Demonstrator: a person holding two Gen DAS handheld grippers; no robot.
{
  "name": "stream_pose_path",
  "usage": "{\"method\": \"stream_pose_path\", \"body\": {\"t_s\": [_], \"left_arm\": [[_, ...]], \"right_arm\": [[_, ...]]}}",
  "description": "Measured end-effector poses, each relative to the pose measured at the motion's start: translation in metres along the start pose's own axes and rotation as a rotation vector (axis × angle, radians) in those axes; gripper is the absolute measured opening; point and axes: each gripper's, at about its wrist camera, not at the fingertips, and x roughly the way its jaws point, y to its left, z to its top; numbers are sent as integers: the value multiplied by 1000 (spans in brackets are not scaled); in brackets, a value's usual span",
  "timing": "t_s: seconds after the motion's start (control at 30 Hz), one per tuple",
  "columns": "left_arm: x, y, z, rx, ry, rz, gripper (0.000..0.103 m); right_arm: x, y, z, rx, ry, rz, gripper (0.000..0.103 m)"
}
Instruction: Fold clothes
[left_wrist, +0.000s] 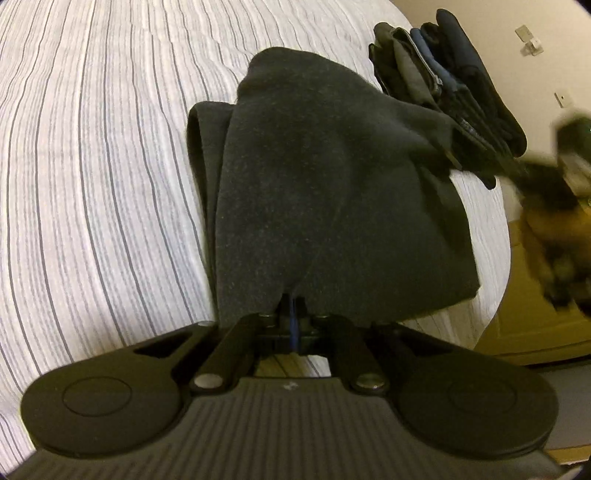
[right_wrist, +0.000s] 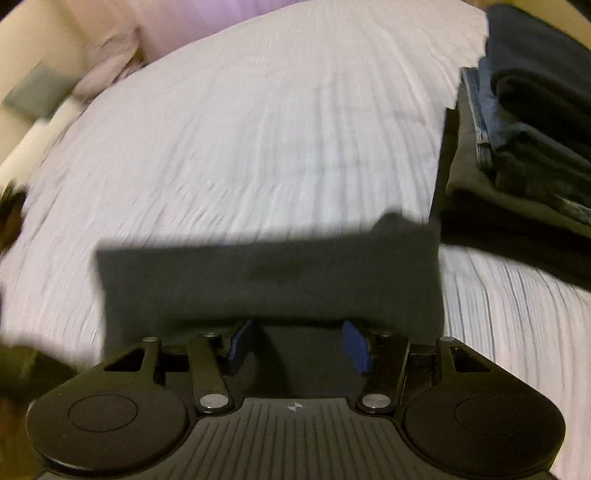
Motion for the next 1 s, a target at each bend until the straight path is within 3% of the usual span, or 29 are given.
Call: {"method": "stream_pose_path", "body": {"t_s": [0.1, 0.23, 0.37, 0.43, 0.57, 0.73, 0.9, 1.0], "left_arm": [[-2, -4, 5, 8, 8, 12, 3], [-18, -22, 18, 71, 24, 31, 4], [-44, -40, 47, 123, -91, 35, 7], [-41, -43, 69, 137, -127, 61, 7], [-12, -32, 95, 174, -102, 185, 3], [0, -22, 95, 168, -88, 217, 3], [4, -24, 96, 155, -84, 211, 3], [3, -20, 97, 142, -81, 201, 3]], "right_arm": [[27, -21, 21, 114, 31, 21, 57], [21, -25, 27, 105, 54, 49, 57], [5, -37, 16, 143, 42, 94, 57], [0, -38, 13, 148, 28, 100, 57], [-20, -25, 5, 93, 26, 90, 57], [-33, -22, -18, -21, 43, 88, 57], [-47, -36, 4, 61, -101, 37, 57], [-19, -44, 21, 63, -81, 10, 57]]}}
